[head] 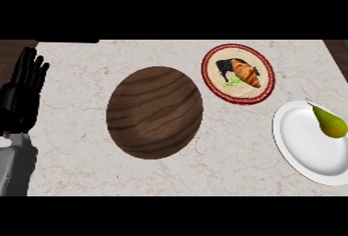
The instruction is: Pick the cupcake from the plate and place it in the bowl
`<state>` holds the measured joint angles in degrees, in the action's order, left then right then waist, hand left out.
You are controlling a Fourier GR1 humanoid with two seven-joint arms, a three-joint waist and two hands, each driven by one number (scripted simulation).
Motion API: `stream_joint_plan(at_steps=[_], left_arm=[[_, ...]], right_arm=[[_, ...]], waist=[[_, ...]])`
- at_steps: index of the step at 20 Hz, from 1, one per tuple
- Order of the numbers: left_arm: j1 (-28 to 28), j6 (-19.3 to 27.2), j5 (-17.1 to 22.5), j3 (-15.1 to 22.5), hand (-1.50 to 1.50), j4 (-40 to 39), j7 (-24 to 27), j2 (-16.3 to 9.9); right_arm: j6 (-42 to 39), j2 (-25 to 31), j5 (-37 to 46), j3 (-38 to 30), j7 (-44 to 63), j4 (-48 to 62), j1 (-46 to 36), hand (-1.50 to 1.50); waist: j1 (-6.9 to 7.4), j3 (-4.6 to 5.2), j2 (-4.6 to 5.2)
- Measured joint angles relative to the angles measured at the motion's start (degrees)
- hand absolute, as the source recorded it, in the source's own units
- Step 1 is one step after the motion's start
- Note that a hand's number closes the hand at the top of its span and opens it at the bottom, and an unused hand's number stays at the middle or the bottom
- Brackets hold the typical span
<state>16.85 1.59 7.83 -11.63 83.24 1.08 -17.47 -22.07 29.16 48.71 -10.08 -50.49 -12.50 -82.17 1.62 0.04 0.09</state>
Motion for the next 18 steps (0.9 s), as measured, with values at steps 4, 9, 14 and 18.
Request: stream_joint_plan(at_steps=[4,9,14,18], left_arm=[[-0.7,-0.3,0.2,-0.7,0.00,0.2,0.0,-0.6],[-1.7,-0.2,-0.1,-0.4,0.00,0.6,0.4,-0.1],[-2.4,-0.1,0.2,-1.0,0.00,2.1,-0.6,-0.5],[-2.7,-0.4,0.2,-1.3,0.00,1.7,-0.1,-0.4]], right_arm=[[-2.3,-4.2,-0.6,1.1,3.3,-0.8,-2.3,1.50],[-3.7,-11.5,-0.5,3.5,7.8,-2.7,-3.5,1.50],[-5.5,-18.4,-0.9,5.5,12.5,-5.6,-2.6,1.50],[-4.9,-23.9,-0.6,7.5,15.6,-9.0,0.8,1.50]], waist=[[-0.70,0.01,-0.26],[-1.25,0.01,-0.42],[-1.74,-0.01,-0.61],[-1.93,-0.02,-0.54]])
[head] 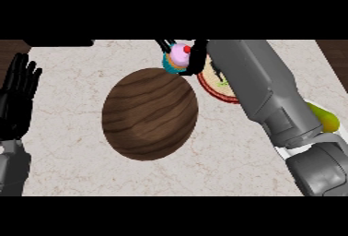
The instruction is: Pick the cupcake from the plate and place it in the bowl
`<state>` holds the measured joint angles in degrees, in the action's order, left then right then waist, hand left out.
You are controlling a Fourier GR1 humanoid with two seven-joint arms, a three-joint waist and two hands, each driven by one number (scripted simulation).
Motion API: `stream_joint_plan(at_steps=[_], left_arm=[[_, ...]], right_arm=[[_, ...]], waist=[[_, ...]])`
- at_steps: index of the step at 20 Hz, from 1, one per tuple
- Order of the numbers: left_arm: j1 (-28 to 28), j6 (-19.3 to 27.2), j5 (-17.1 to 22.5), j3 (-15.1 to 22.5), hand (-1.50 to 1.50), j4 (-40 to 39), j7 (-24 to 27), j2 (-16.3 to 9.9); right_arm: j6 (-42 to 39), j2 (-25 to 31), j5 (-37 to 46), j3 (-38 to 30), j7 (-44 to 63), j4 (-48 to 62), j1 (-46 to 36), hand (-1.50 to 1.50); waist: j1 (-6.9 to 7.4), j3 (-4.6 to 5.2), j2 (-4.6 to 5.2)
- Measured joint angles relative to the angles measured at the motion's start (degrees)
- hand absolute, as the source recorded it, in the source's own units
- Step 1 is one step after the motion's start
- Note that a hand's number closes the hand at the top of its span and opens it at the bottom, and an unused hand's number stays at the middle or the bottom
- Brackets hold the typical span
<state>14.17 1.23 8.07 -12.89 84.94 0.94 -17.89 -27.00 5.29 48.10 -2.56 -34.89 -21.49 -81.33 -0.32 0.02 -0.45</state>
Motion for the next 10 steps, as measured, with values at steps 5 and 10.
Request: stream_joint_plan(at_steps=[5,10], left_arm=[[-0.5,-0.4,0.2,0.1,0.00,0.6,0.2,0.4],[0.3,0.0,-0.3,1.0,0.00,1.4,-0.4,1.1]], right_arm=[[4.1,-3.6,0.4,5.2,3.5,-4.9,6.5,1.50],[8.4,-4.8,-2.9,10.3,10.8,-5.3,10.7,-1.50]], waist=[[0.55,0.01,0.13],[1.75,0.01,0.44]])
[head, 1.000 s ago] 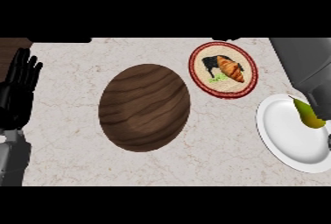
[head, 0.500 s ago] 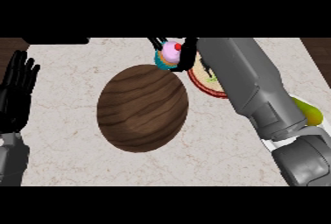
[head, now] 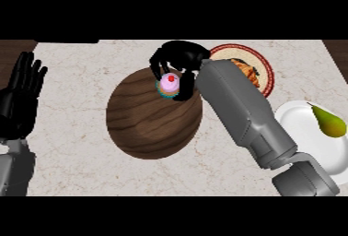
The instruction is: Pick the cupcake from the plate and place it in the bowl
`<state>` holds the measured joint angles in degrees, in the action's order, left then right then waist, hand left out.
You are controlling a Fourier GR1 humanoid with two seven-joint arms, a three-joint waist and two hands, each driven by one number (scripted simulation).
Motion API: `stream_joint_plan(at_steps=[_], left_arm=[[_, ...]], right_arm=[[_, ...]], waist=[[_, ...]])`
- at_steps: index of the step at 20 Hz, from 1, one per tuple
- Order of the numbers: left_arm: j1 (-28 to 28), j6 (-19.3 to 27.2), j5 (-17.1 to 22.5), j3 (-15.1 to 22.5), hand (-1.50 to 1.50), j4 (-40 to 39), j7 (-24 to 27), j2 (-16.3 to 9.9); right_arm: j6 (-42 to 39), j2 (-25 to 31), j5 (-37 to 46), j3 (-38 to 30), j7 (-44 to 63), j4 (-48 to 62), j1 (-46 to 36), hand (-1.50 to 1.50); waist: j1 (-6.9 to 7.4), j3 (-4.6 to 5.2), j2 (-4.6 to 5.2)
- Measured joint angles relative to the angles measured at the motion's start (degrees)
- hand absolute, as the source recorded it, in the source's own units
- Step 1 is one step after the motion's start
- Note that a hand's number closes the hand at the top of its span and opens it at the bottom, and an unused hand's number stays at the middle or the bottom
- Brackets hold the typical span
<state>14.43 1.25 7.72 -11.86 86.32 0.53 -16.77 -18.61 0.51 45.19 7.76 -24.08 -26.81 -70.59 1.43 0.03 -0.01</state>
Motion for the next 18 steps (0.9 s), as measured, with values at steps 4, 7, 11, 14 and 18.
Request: stream_joint_plan(at_steps=[4,7,11,14,18], left_arm=[[2.0,-0.3,-0.2,0.4,0.00,-1.8,0.3,0.1],[3.6,-0.6,0.0,0.4,0.00,-2.2,-0.7,-0.3],[3.4,-0.8,-0.4,0.8,0.00,-2.8,0.2,0.1],[3.8,-0.6,-0.5,0.6,0.00,-2.8,0.2,0.1],[2.3,-0.7,-0.5,0.4,0.00,-2.3,1.1,0.3]], right_arm=[[1.3,-0.3,-6.6,3.9,3.1,1.2,3.0,-1.50],[1.6,-0.4,-12.9,4.8,3.0,1.2,5.5,-1.50],[3.2,-0.5,-20.9,4.2,1.7,0.7,7.2,-1.50],[6.9,-0.5,-25.3,1.4,0.6,0.8,7.0,-1.50],[9.9,0.0,-29.2,-4.0,0.8,3.5,4.2,-1.50]], waist=[[1.21,0.01,0.36],[1.86,-0.01,0.49],[2.15,-0.03,0.63],[1.84,-0.04,0.69],[1.50,-0.04,0.79]])
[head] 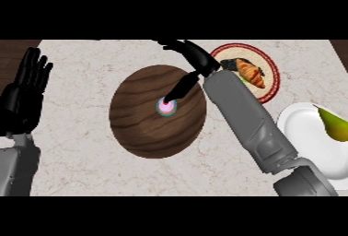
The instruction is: Pick the cupcake from the plate and place it in the bowl
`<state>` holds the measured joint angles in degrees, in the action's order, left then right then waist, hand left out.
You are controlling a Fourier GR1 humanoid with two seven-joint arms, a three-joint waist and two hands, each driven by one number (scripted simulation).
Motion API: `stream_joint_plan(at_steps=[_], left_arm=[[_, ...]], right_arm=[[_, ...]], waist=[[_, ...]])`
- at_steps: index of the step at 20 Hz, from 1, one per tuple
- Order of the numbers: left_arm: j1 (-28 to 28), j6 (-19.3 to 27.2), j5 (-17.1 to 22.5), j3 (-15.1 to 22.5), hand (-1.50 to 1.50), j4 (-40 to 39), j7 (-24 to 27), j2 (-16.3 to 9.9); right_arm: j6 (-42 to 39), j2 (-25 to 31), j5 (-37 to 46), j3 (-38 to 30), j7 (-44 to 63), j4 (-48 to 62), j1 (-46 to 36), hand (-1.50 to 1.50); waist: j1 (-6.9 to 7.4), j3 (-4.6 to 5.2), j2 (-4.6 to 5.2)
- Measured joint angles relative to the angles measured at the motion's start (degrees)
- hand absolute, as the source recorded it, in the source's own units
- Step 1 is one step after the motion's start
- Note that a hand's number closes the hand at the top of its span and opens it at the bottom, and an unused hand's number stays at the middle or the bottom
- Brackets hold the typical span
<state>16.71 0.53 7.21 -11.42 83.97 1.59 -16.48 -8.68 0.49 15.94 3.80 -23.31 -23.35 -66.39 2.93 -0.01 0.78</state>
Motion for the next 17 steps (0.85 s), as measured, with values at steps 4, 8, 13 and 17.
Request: stream_joint_plan(at_steps=[4,8,13,17], left_arm=[[0.1,-0.4,0.3,-0.5,0.00,-0.3,0.1,-0.4],[1.0,-0.2,0.2,-0.2,0.00,-0.3,0.1,0.0],[2.6,-0.2,0.2,0.2,0.00,-0.4,-0.5,0.0],[2.9,-0.1,-0.1,0.8,0.00,0.2,-0.8,0.3]], right_arm=[[-1.0,4.3,-3.4,-5.2,0.5,3.3,-2.8,-1.50],[-3.3,9.0,-5.4,-8.7,-1.8,7.3,-3.3,-1.50],[-9.0,15.9,-7.1,-11.5,-5.3,10.6,-3.4,-1.50],[-13.4,20.8,-7.5,-12.5,-8.2,12.6,-2.4,-1.50]], waist=[[-0.23,0.01,0.17],[0.26,-0.03,0.65],[1.10,-0.09,1.30],[2.09,-0.16,1.78]])
